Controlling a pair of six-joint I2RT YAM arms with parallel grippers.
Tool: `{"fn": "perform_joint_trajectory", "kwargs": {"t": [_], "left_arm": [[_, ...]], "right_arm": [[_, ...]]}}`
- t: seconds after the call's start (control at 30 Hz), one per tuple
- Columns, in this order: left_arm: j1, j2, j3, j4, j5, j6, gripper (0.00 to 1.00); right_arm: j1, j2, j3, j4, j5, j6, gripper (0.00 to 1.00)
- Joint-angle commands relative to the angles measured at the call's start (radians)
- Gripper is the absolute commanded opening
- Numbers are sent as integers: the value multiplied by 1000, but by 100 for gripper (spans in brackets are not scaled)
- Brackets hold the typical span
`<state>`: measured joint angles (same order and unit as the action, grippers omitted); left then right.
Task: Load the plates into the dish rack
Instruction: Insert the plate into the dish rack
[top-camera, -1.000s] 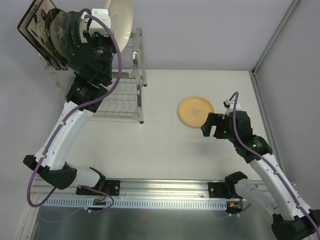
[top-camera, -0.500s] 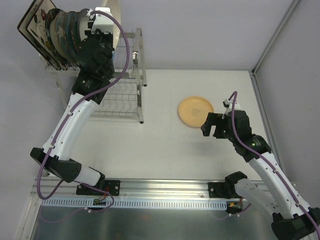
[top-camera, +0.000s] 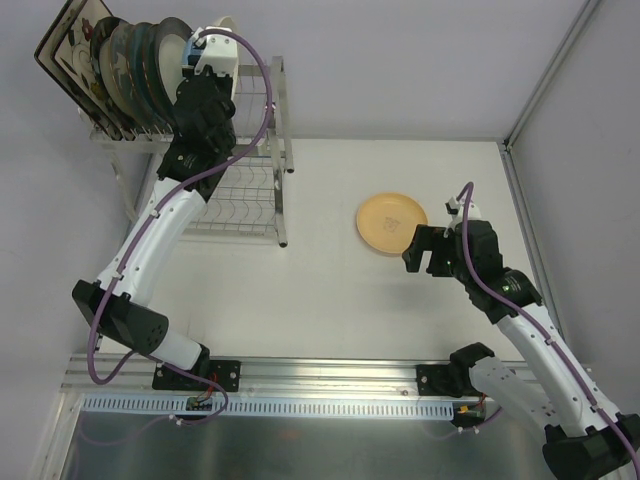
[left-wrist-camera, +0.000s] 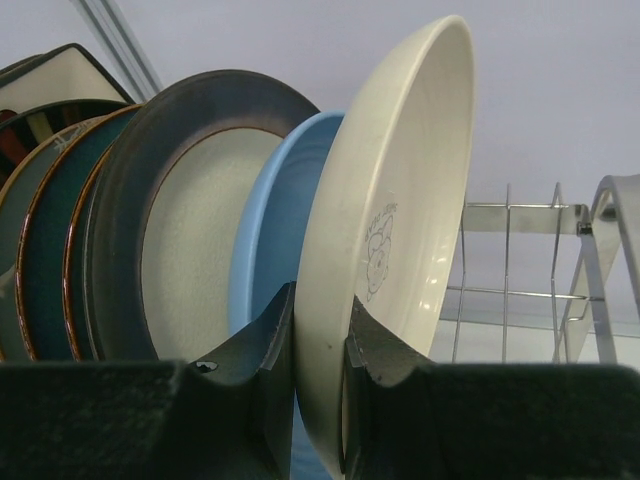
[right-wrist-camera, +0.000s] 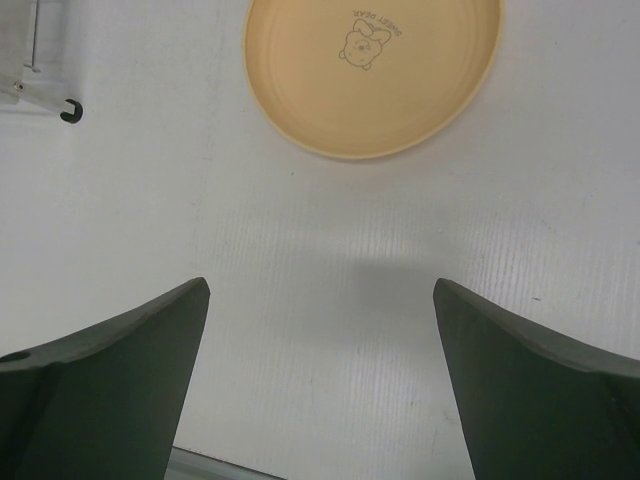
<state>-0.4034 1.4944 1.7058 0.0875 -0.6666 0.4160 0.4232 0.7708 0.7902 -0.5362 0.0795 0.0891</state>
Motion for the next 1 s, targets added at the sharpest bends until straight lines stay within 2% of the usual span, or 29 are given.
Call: {"fn": "perform_joint_trajectory", "kwargs": {"t": [0.0, 0.17, 0.6, 0.97], "left_arm": [[17, -10, -8, 63, -22, -3, 10], [21, -6, -28, 54, -10, -23, 12], [23, -3, -41, -8, 22, -85, 23], [23, -36, -43, -29, 58, -124, 47]], "right_arm": [[5, 5, 6, 4, 22, -17, 100], [5, 10, 9, 4, 20, -17, 100], [5, 15, 9, 2, 14, -17, 100], [5, 18, 12, 2, 9, -15, 100]]}}
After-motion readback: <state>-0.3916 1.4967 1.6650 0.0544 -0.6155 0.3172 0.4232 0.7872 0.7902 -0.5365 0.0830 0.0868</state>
